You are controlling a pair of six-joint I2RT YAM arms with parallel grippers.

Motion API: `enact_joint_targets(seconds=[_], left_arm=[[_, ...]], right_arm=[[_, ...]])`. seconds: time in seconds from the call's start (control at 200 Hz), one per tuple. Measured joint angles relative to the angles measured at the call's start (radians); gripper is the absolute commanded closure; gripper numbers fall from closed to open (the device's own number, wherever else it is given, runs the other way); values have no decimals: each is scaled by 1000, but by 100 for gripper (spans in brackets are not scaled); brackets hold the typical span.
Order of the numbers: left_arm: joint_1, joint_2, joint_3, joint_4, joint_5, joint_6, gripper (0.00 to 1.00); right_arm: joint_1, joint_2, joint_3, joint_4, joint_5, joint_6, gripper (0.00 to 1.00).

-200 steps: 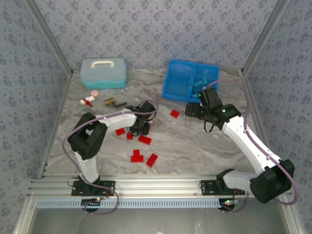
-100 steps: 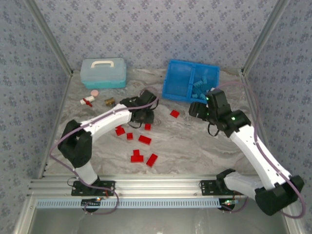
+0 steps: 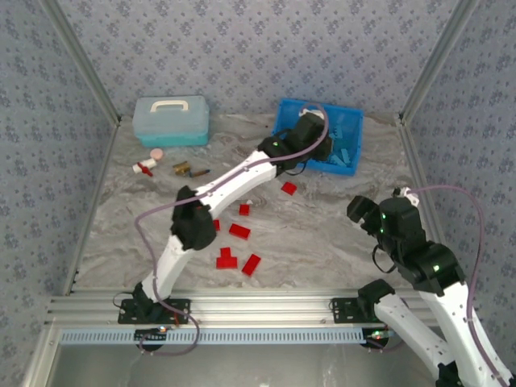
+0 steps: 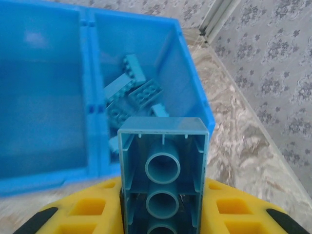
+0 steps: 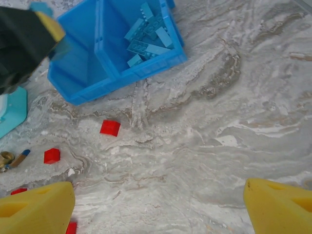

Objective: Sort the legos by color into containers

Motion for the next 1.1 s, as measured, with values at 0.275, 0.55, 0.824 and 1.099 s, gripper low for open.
enact_joint_targets(seconds=[0.275,0.55,0.824,1.099], left_arm=[[-17,280,264,112,2,88,78],[-16,424,303,278,-46,178,48],[-17,446,340,308,-56,229,25],[-31,215,340,141,-53,248,13]], right_arm=[[1,-9,-2,-36,-24,10,0],[3,-16,-2,-87,-82,10,0],[3,-32,-2,-92,-86,8,0],[3,-30,-2,-82,-89,-91,0]])
